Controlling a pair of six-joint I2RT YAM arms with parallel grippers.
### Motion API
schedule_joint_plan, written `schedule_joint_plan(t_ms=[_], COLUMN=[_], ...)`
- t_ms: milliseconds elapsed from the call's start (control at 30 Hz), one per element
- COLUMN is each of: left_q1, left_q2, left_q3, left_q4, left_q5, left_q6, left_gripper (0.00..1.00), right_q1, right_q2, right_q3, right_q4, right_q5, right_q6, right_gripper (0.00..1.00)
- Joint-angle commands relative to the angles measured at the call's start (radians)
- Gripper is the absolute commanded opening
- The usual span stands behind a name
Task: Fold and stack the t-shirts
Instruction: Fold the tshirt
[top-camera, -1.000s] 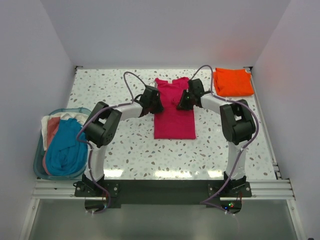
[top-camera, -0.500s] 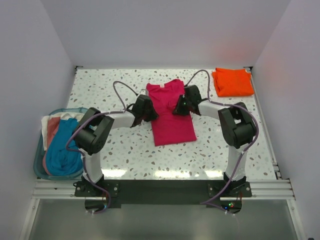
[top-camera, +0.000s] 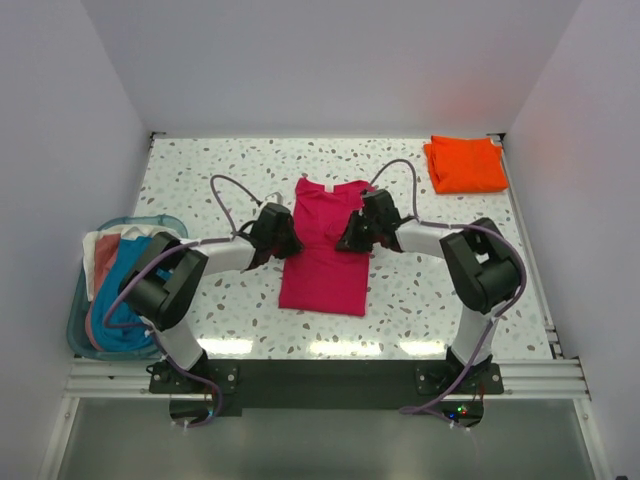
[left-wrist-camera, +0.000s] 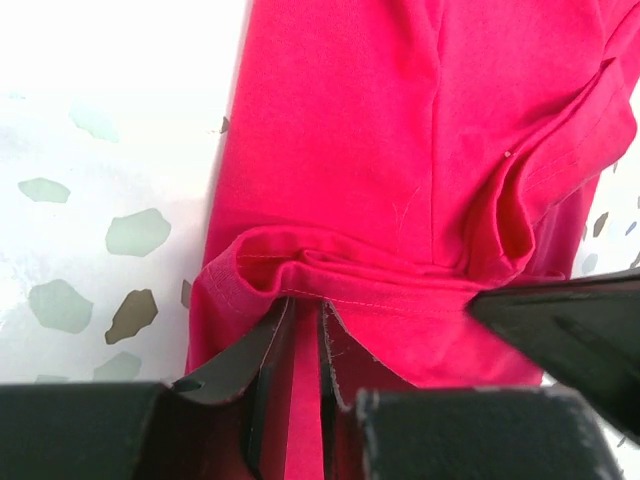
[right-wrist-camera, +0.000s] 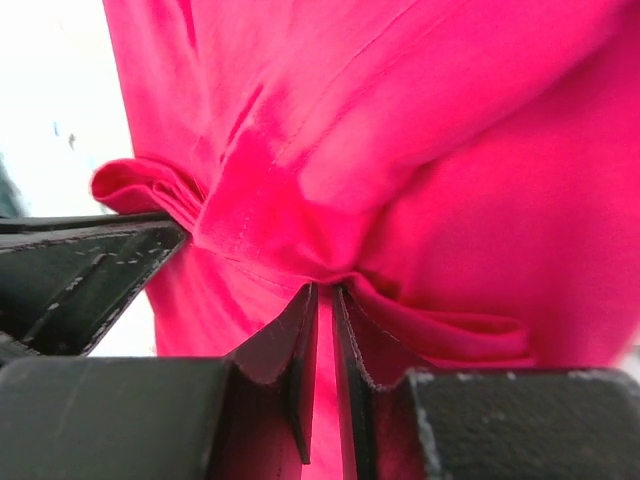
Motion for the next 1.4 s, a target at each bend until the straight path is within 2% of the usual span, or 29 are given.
schedule_joint_plan(t_ms=[0, 133, 267, 367, 500, 600, 633, 700, 867, 933, 1033, 1167, 1367], left_q1=[0.006, 0.006, 0.012, 0.015, 0.018, 0.018, 0.018, 0.017, 0.018, 0.017, 0.017, 0.015, 0.015], left_q2=[-0.031, -0.031, -0.023, -0.032, -0.124, -0.207, -0.253, -0.308, -0.494, -0.555, -0.638, -0.664, -0.666], left_q3=[0.026, 0.062, 0.086, 0.1, 0.08, 0.076, 0.068, -0.005, -0.215, -0.262, -0.386, -0.461, -0.536], left_q4=[-0.069, -0.094, -0.095, -0.091, -0.063, -0.184, -0.245, -0.273, -0.295, -0.298, -0.241, -0.206, -0.155], left_q5=[-0.038, -0.037, -0.015, 0.011, 0.034, -0.045, -0.064, -0.081, 0.018, 0.087, 0.196, 0.285, 0.316], left_q6=[0.045, 0.082, 0.099, 0.117, 0.148, 0.151, 0.146, 0.134, 0.085, 0.076, 0.06, 0.039, 0.016], left_gripper=[0.21, 0.23, 0.24, 0.29, 0.51, 0.6, 0.61, 0.63, 0.63, 0.63, 0.63, 0.63, 0.63], right_q1=[-0.117, -0.187, -0.219, -0.225, -0.223, -0.22, -0.217, -0.198, -0.11, -0.053, 0.003, 0.053, 0.142], right_q2=[-0.03, -0.065, -0.085, -0.087, -0.172, -0.277, -0.312, -0.374, -0.594, -0.672, -0.734, -0.79, -0.744], right_q3=[0.008, -0.007, -0.016, -0.01, -0.022, -0.067, -0.12, -0.183, -0.372, -0.432, -0.495, -0.562, -0.619], right_q4=[-0.03, -0.041, -0.073, -0.105, -0.179, -0.235, -0.24, -0.255, -0.305, -0.323, -0.335, -0.296, -0.181], right_q5=[-0.108, -0.16, -0.154, -0.136, -0.05, -0.008, -0.01, -0.022, -0.008, 0.005, 0.022, 0.028, 0.079], right_q6=[-0.017, -0.032, -0.057, -0.077, -0.118, -0.141, -0.141, -0.138, -0.092, -0.051, 0.015, 0.109, 0.225], right_gripper=[0.16, 0.17, 0.17, 0.17, 0.17, 0.18, 0.22, 0.25, 0.36, 0.44, 0.51, 0.51, 0.5])
